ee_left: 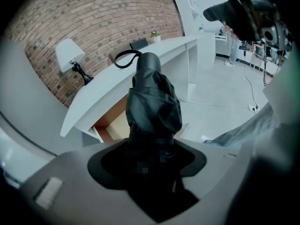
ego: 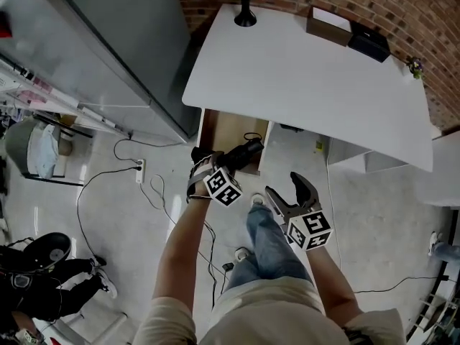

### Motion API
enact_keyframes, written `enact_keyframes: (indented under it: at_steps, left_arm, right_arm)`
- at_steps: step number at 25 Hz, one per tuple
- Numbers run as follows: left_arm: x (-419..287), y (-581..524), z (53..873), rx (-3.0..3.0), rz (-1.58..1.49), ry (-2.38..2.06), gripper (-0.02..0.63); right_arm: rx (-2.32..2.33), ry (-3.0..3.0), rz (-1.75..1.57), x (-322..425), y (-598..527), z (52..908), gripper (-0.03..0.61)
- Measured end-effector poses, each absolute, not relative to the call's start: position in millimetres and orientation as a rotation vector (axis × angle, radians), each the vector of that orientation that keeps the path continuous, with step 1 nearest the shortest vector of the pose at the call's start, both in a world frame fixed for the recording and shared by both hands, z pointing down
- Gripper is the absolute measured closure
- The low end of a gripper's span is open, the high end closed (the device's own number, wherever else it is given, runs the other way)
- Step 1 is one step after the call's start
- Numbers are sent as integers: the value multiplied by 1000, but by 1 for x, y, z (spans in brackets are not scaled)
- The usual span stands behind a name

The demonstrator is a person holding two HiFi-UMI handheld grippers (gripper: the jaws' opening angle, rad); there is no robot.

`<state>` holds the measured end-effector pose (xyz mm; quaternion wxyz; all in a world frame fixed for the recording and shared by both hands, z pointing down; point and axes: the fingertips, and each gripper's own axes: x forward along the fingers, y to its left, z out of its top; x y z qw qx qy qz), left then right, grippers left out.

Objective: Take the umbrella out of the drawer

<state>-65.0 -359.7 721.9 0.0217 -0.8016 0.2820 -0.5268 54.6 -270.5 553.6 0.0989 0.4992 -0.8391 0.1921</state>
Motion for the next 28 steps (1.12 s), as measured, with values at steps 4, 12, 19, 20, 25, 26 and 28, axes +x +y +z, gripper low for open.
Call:
enact_keyframes:
  at_steps: [4, 12, 19, 20, 25, 26, 28]
  left_arm:
    - [-76, -326, 696, -2512, -1571, 949, 362]
    - [-89, -259, 631, -2596, -1390, 1106, 360]
    - [-99, -202, 586, -2615, -1269, 1214, 360]
    - [-100, -195, 581, -2626, -1249, 1234, 360]
    - [-103, -156, 555, -2680, -1128, 1344, 360]
    - [-105, -148, 551, -2687, -1105, 1363, 360]
    - [-108, -134, 542, -2697, -1057, 1405, 360]
  right_arm:
    - [1453, -2461, 514, 42, -243, 540, 303]
    - [1448, -2446, 401, 26, -185, 514, 410]
    - [1440, -2488, 323, 14, -140, 490, 525]
    - [1442, -2489, 316, 13, -136, 487, 534]
    - [1439, -2488, 286, 7, -116, 476, 575]
    - [1435, -2493, 278, 5, -112, 473, 575]
    - [1433, -2506, 258, 2, -106, 466, 577]
